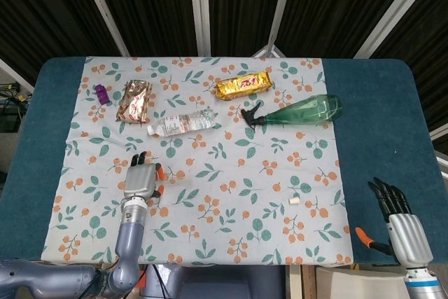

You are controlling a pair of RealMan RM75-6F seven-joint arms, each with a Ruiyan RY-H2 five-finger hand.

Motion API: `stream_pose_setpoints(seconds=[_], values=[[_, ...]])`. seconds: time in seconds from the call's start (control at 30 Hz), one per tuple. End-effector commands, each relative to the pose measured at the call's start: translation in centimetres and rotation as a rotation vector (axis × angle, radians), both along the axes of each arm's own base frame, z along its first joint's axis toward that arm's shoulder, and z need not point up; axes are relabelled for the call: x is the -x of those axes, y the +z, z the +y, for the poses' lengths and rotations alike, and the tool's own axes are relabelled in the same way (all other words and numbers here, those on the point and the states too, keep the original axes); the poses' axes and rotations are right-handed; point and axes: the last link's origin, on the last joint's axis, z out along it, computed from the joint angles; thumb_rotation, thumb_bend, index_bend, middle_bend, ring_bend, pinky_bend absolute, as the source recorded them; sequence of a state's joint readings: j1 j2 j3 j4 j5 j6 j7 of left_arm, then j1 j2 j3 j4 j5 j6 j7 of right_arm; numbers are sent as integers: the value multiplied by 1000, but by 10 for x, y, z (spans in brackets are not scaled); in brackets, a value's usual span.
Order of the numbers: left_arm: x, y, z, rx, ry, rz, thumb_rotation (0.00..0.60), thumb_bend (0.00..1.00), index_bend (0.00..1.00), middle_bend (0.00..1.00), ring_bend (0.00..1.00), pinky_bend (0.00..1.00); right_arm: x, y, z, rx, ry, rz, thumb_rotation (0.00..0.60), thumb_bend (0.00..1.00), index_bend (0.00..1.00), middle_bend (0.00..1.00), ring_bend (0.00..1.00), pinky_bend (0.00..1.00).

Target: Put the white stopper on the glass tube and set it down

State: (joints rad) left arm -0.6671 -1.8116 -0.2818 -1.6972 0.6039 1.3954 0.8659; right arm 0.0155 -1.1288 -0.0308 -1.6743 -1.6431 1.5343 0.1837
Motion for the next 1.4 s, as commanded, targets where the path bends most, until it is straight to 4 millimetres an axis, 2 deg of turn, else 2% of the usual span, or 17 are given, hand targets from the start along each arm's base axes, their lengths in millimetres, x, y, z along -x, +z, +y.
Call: stream_pose_setpoints(seconds=[0.03,0.47,0.73,0.83,1.17,1.4], values=[[-6,7,3,-17,-36,-44,600,598,605,496,44,0,0,0,0,0,0,0,600,292,0,0,0,0],[-15,32,11,-70,-139,-181,600,608,607,498,44,0,0,-1,-1,1,-3,6,600,292,0,0,0,0],[-17,51,18,-83,-205,-227,600,608,607,499,44,0,-9,-7,-11,-1,12,26,600,292,0,0,0,0],[-16,56,20,-81,-216,-232,600,608,607,499,44,0,-16,-16,-20,-24,23,46,600,292,19,0,0,0],[-20,82,22,-100,-261,-252,600,608,607,499,44,0,-45,-61,-50,-142,82,131,600,292,214,26,0,0],[-16,95,19,-102,-259,-259,600,608,607,499,44,0,-49,-84,-72,-175,198,271,600,292,325,85,0,0]])
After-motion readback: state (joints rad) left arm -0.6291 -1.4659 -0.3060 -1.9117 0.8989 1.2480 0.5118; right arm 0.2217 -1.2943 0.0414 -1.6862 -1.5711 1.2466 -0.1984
